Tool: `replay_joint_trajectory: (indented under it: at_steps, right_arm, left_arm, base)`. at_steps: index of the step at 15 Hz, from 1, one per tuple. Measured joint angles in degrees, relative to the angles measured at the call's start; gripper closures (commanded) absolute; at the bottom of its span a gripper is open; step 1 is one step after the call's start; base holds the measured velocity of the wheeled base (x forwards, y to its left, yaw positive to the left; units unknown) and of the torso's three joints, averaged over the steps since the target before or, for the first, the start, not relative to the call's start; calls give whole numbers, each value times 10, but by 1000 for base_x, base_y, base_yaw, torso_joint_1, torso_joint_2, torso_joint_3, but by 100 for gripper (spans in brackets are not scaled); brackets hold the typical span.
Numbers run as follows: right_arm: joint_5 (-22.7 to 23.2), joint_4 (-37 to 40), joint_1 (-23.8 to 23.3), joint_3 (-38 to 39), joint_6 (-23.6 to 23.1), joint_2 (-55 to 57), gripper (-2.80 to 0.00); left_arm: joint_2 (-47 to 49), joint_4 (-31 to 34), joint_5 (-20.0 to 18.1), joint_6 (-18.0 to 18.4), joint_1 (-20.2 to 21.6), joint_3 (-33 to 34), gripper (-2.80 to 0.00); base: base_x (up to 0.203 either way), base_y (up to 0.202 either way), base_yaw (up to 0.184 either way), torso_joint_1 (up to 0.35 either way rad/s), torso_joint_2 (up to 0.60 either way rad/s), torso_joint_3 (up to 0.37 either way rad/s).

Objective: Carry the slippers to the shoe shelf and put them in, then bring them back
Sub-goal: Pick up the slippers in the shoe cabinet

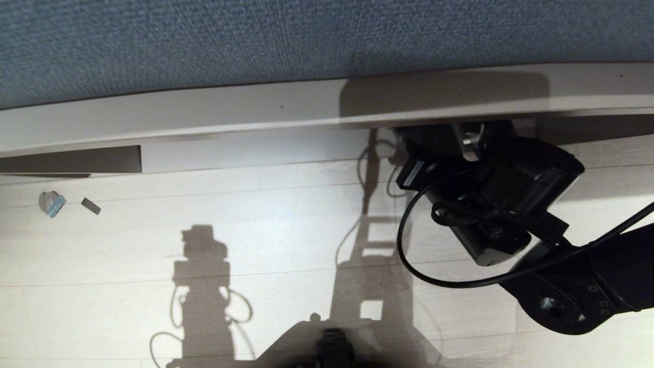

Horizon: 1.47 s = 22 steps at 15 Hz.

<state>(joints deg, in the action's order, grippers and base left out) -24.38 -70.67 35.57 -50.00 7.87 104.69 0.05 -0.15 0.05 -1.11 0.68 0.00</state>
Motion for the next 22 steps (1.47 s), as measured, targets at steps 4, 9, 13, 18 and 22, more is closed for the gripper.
replay_joint_trajectory:
  at_steps: [4,9,13,18,22]
  right_arm:
    - [-3,-1,0,-71,-10,39,0]
    - [4,2,-7,-163,-10,101,0]
    - [4,4,-11,-221,-29,150,0]
    - [-36,15,-18,-274,-62,189,0]
    - [-62,44,-30,-310,-64,205,0]
  left_arm:
    - [0,0,0,0,0,0,0]
    - [0,0,0,0,0,0,0]
    - [0,0,0,0,0,0,0]
    - [0,0,0,1,0,0,0]
    - [0,0,0,1,0,0,0]
  base:
    - [0,0,0,0,0,0]
    - [0,0,0,0,0,0]
    - [0,0,0,0,0,0]
    - [0,0,0,0,0,0]
    - [0,0,0,0,0,0]
